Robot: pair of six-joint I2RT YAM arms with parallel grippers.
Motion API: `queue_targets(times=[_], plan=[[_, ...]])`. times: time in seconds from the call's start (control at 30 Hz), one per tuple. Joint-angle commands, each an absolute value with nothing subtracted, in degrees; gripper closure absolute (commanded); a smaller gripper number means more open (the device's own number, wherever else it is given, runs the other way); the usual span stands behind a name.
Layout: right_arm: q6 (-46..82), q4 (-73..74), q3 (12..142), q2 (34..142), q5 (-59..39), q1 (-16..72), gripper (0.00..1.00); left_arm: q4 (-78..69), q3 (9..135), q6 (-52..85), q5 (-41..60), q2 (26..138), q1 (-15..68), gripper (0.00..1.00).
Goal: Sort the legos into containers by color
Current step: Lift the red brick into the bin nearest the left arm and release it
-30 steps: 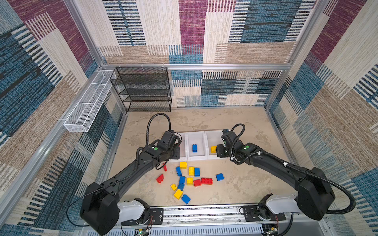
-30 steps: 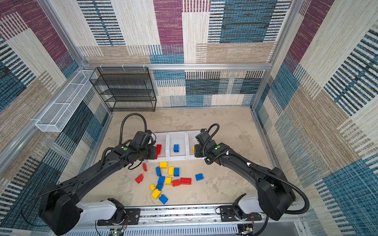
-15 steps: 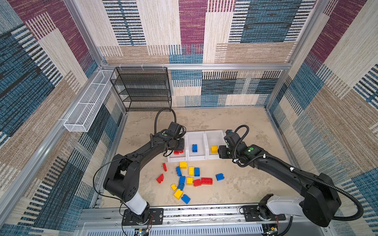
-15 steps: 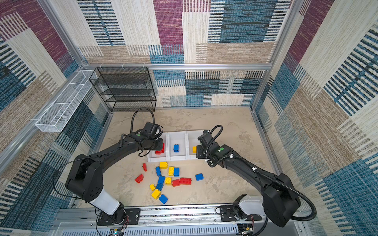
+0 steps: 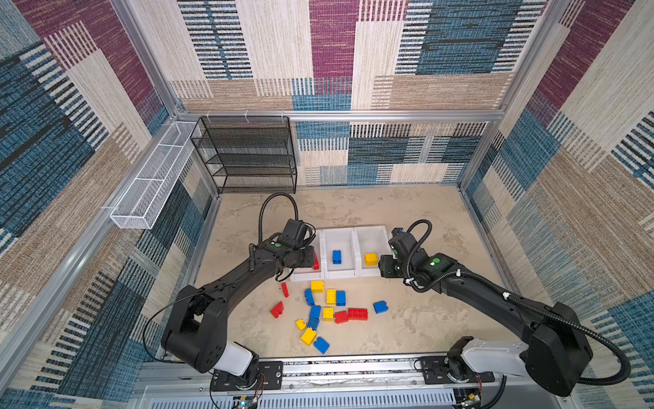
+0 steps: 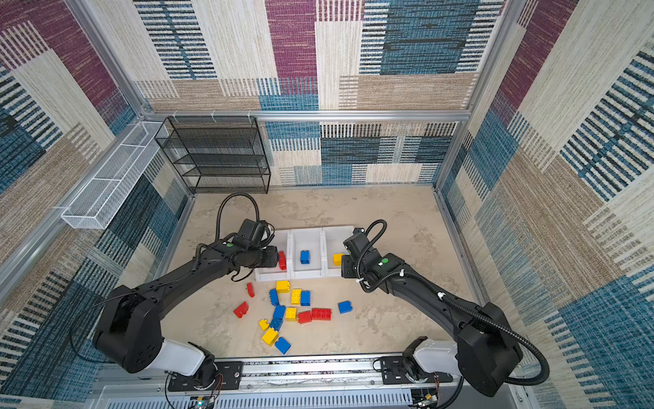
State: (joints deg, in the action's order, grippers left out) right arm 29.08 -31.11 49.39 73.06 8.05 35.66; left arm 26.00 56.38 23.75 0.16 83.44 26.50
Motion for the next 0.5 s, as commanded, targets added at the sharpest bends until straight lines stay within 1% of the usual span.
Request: queue_targets(times=[0.0,0.3,0.47], plan=[[30.0,-29.8,49.3,73.3,7.9,35.7,0.41,25.1,54.1,25.5,-1.0,80.7,26.5,0.49],[30.3,-29.5,49.7,74.7,5.8,35.9,0.43,24.6,46.0,28.0,-2.8,72.0,25.9,0.48],[30.9,-29.5,50.3,76.3,5.7,38.3,0.43,25.5,42.7,29.1,-4.8,66.5,25.2,0.47]])
